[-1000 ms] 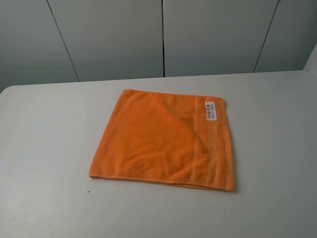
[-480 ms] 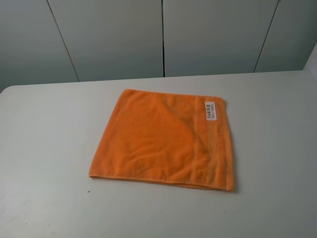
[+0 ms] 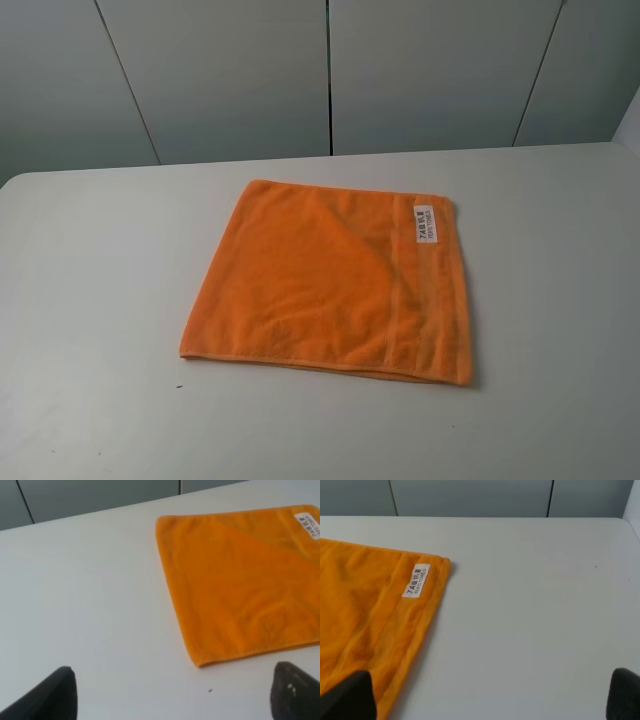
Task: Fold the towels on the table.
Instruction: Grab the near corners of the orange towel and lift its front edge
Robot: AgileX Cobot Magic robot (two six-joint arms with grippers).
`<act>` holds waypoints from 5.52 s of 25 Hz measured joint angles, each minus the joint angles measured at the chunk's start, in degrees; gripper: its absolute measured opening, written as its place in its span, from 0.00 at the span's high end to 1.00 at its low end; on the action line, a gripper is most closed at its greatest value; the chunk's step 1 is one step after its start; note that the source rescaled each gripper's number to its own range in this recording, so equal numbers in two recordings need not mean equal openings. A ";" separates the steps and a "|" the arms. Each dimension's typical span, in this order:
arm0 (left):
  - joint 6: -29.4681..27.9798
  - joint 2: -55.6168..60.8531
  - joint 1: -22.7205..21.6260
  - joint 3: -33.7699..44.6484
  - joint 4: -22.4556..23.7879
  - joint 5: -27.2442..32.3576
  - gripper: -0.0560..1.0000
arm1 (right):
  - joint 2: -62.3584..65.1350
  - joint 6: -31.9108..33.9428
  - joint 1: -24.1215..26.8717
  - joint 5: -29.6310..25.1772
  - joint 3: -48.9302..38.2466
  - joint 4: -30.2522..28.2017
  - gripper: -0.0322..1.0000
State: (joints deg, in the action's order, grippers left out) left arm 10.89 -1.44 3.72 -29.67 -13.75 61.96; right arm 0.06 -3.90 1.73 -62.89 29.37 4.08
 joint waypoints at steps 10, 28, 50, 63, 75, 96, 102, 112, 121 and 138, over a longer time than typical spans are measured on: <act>8.37 -27.39 0.13 -4.14 3.23 -9.15 0.01 | -5.39 -8.88 -0.47 7.53 1.05 1.74 0.00; 52.85 -84.52 3.33 -24.89 -8.52 -16.08 0.01 | -67.96 -40.31 -21.29 13.21 7.35 8.49 0.00; 64.07 -95.53 20.18 -22.81 5.64 -18.66 0.01 | -95.68 -43.08 -38.83 27.11 8.71 8.74 0.00; 69.74 -95.80 20.40 -19.76 -2.23 -23.12 0.01 | -102.55 -43.08 -38.83 30.98 10.45 6.83 0.00; 70.53 -99.36 20.40 -19.65 -5.12 -24.25 0.01 | -104.56 -42.63 -38.94 33.55 10.57 3.61 0.00; 65.65 -104.84 27.47 -18.64 -2.10 -31.56 0.01 | -104.86 -38.54 -38.94 35.41 10.57 -3.25 0.00; 63.08 -104.87 27.47 -18.64 1.03 -34.56 0.01 | -104.86 -38.54 -38.94 35.41 10.57 -3.25 0.00; 61.54 -107.46 27.59 -18.64 1.80 -36.35 0.01 | -104.86 -38.54 -38.94 35.41 10.57 -3.41 0.00; 60.26 -108.48 27.59 -18.87 2.36 -36.20 0.01 | -104.86 -38.54 -38.94 35.41 10.57 -3.51 0.00; 59.67 -108.57 27.59 -19.08 3.02 -35.99 0.01 | -104.86 -35.69 -38.94 34.88 10.60 -8.39 0.00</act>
State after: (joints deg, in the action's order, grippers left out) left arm 70.56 -110.02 31.31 -48.76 -10.73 25.97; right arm -104.80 -39.59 -37.21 -28.01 39.97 -4.31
